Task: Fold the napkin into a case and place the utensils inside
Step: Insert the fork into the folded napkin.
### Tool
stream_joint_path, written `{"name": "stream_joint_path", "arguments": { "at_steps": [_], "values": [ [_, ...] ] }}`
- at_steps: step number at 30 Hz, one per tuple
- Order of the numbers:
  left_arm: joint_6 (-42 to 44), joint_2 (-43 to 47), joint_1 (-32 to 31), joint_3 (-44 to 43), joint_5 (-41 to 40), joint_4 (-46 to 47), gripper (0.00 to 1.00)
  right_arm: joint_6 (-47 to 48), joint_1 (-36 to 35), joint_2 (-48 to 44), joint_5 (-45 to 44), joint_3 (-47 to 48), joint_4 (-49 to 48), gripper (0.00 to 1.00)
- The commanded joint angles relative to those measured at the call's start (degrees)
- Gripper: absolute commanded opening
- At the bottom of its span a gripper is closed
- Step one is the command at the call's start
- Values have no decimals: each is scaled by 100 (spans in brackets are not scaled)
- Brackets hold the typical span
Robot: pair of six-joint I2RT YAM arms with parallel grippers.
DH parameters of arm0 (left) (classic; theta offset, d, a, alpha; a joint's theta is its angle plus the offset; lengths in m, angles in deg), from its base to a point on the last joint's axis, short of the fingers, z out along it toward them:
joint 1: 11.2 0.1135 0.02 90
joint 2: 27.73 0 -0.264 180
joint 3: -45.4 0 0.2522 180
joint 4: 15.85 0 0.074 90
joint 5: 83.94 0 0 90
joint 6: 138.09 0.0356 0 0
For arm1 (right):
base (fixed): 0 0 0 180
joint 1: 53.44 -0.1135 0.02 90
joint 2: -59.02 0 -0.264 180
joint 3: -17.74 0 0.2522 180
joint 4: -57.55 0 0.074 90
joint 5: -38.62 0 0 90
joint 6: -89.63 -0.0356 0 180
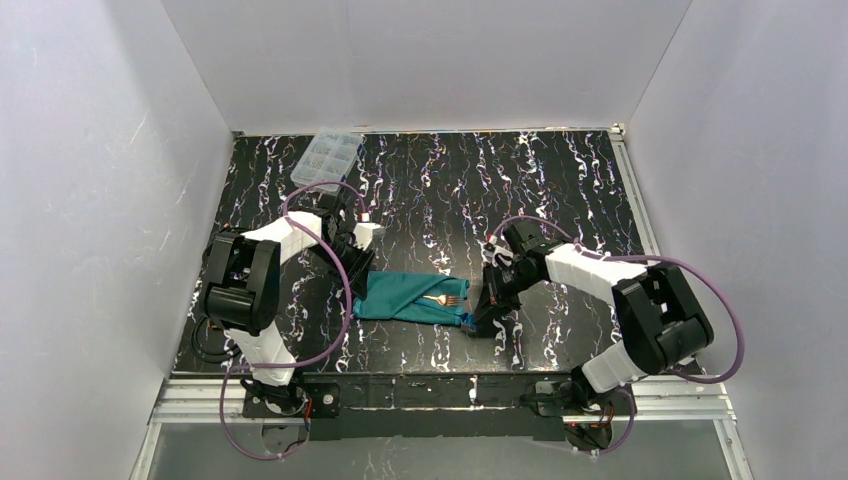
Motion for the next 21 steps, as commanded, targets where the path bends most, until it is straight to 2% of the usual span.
{"name": "stream_joint_path", "arguments": {
  "at_steps": [1,15,21],
  "values": [
    [86,-88,-57,-6,96,-173,30,-132,-153,265,41,463,-303,1],
    [159,-72,-65,8,147,-235,26,-261,-491,1081,-73,994,-789,1],
    [197,-73,-70,-44,156,-305,22,-204,-652,1450,-134,1414,-827,1]
  ]
}}
